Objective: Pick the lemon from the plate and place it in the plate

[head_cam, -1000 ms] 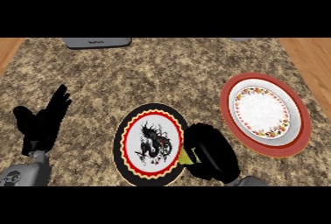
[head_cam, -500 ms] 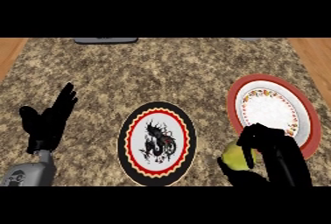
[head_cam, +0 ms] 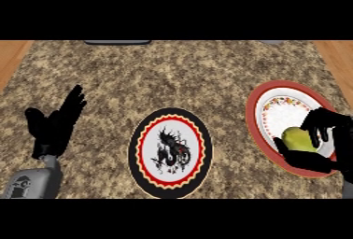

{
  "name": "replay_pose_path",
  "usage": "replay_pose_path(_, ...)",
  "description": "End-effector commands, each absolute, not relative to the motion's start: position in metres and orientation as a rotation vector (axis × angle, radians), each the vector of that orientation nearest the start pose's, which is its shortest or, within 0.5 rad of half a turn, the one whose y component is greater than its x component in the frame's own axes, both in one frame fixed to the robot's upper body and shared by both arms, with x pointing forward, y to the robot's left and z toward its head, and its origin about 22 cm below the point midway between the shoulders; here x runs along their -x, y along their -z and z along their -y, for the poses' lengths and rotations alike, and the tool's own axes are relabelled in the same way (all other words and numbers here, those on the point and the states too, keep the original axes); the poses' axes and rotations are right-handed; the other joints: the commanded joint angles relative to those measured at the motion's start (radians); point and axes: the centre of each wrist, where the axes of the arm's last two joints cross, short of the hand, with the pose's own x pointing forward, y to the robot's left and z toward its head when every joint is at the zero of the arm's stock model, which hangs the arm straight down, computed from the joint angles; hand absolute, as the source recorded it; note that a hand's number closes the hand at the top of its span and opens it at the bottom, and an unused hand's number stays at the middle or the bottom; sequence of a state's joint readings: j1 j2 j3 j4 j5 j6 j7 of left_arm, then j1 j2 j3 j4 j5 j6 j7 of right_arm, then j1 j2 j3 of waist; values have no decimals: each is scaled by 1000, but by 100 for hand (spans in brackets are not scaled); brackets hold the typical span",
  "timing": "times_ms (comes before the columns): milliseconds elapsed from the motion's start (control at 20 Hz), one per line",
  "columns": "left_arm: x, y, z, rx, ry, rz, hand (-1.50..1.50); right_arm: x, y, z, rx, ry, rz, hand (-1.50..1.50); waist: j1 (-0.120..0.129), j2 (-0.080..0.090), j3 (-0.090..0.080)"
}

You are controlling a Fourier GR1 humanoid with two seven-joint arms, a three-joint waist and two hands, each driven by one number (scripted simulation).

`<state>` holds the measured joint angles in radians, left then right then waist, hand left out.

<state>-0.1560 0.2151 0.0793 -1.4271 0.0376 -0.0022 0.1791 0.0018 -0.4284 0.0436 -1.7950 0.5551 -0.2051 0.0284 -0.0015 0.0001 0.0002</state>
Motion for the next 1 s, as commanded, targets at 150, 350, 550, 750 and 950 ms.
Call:
replay_pose_path(150,-286,-24,-279,-166,85,1406,0,-279,-72,339,981,-710,1621,150,8,2,0)
replay_pose_path(350,-273,-13,-286,-176,101,1415,0,-279,-35,375,860,-824,1510,150,17,5,1)
replay_pose_path(550,-288,-22,-279,-161,95,1406,0,-302,-18,391,700,-752,1457,-150,22,7,1)
replay_pose_path(750,-289,-19,-269,-186,95,1410,0,-319,-13,386,639,-794,1578,-150,14,4,1)
replay_pose_path(950,-282,-16,-285,-170,82,1403,0,-312,-41,394,631,-719,1816,-150,5,0,1)
